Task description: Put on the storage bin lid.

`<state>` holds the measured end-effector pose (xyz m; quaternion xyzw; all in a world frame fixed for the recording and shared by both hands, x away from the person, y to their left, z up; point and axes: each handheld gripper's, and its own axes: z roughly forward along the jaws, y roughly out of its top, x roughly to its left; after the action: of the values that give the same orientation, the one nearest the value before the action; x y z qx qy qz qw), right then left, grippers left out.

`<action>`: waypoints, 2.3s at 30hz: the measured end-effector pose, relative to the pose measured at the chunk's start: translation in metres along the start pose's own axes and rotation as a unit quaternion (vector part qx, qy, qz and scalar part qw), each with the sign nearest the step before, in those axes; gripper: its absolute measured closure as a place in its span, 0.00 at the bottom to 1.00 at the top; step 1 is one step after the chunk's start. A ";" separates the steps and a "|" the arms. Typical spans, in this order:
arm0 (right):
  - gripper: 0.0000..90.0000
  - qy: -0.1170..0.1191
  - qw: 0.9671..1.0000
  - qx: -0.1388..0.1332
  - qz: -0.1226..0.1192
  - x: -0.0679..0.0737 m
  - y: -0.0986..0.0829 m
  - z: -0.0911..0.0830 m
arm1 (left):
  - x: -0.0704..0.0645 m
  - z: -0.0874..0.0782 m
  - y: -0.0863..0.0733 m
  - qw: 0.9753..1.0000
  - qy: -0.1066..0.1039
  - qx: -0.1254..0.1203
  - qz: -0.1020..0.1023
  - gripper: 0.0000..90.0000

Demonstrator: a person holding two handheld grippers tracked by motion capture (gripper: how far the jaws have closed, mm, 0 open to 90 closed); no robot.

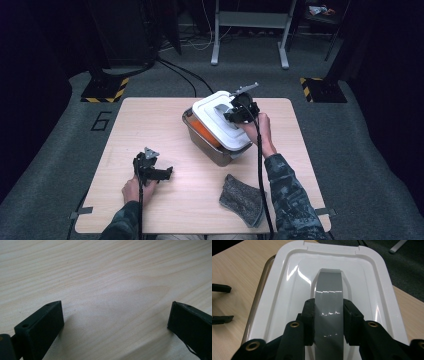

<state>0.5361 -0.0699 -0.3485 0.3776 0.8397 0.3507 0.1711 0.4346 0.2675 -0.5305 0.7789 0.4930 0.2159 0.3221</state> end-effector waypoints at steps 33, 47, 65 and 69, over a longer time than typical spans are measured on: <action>0.74 -0.005 1.000 0.019 -0.018 0.021 0.007 0.028 | 0.000 0.000 0.000 1.000 0.000 0.001 0.001 0.00; 0.74 -0.006 1.000 0.019 -0.018 0.025 0.007 0.028 | 0.000 0.000 0.000 1.000 0.000 0.001 0.002 0.00; 0.74 0.010 0.999 0.020 -0.028 0.026 0.000 0.032 | 0.000 0.000 0.000 1.000 0.000 0.001 0.001 0.00; 0.67 0.008 0.999 0.016 -0.030 0.026 0.000 0.031 | 0.000 0.000 0.000 1.000 0.000 0.001 0.001 0.00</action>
<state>0.5362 -0.0360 -0.3711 0.3521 0.8575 0.3349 0.1688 0.4349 0.2676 -0.5303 0.7797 0.4921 0.2164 0.3210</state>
